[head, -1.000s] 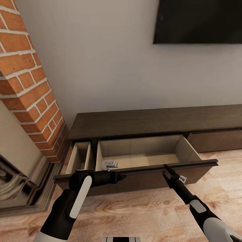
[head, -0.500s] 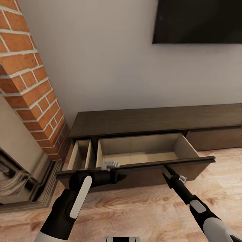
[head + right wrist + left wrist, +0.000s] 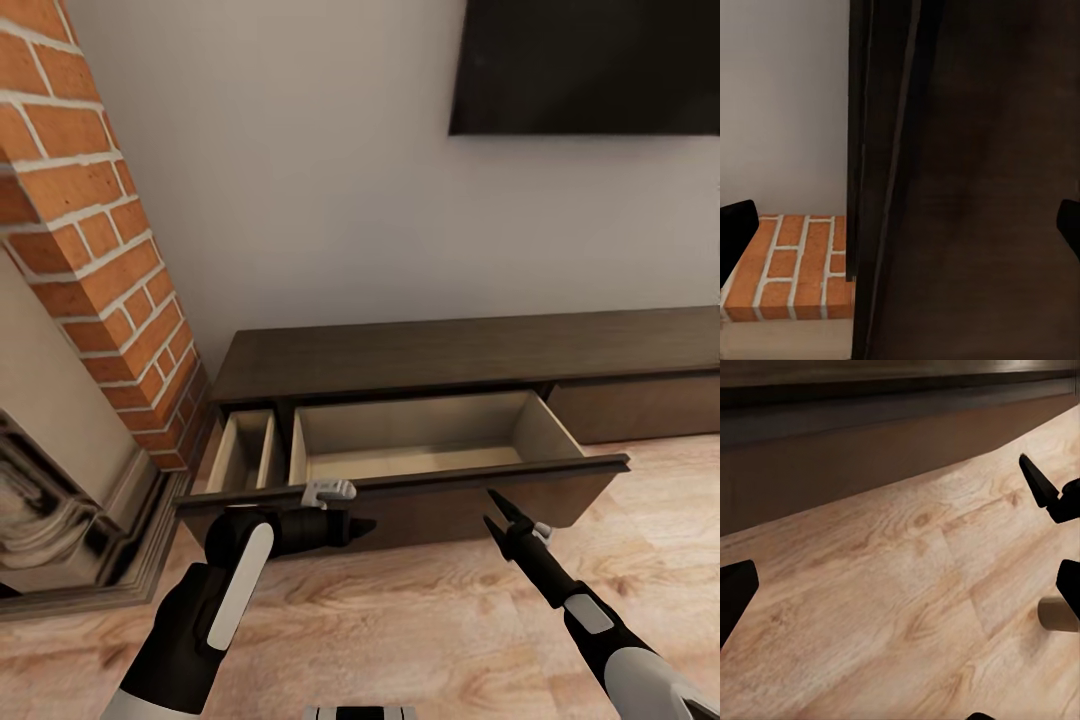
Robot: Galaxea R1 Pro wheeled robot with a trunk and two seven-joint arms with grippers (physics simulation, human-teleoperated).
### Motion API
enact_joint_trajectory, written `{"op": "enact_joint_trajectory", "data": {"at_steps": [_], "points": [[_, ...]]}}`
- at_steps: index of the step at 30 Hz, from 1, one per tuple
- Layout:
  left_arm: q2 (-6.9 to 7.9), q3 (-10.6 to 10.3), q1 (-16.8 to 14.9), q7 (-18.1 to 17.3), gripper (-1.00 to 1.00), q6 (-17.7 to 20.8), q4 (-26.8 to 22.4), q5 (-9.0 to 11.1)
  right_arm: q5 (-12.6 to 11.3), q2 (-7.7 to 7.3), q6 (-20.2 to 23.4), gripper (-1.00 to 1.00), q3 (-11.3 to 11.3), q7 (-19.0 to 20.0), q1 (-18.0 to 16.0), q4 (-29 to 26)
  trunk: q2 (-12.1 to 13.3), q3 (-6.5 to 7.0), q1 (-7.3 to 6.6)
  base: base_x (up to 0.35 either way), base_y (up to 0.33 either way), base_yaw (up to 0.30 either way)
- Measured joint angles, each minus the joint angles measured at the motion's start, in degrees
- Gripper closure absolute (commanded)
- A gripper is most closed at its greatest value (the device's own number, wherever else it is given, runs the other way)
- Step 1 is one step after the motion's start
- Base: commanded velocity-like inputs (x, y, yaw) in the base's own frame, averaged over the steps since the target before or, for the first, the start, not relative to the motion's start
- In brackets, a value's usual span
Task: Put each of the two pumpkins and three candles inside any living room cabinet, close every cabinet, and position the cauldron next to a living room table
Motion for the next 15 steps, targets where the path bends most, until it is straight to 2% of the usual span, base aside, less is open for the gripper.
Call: {"op": "enact_joint_trajectory", "data": {"at_steps": [6,11,12,15], "points": [[-0.01,0.0,0.0,-0.1,-1.00,0.0,0.0,0.0,0.1,0.00,0.6,-1.00,0.9,-0.2,0.0,0.0,0.1,1.33,-0.16,-0.003,0.000,0.000],[-0.01,0.0,-0.1,-0.1,-1.00,0.0,0.3,-0.2,0.5,-0.30,4.7,-1.00,1.8,-0.3,0.0,-0.1,0.1,2.44,-0.28,0.000,0.000,0.000],[-0.01,0.0,-0.1,-0.1,-1.00,0.0,0.3,-0.2,0.8,-0.35,5.3,-1.00,1.9,-0.4,0.0,-0.1,0.2,2.66,-0.31,0.000,0.000,0.000],[-0.01,0.1,-0.2,0.0,-1.00,0.0,0.6,-0.3,3.7,-0.46,7.8,-1.00,2.0,-0.7,0.0,-0.1,0.2,3.33,-0.39,0.000,0.000,0.000]]}}
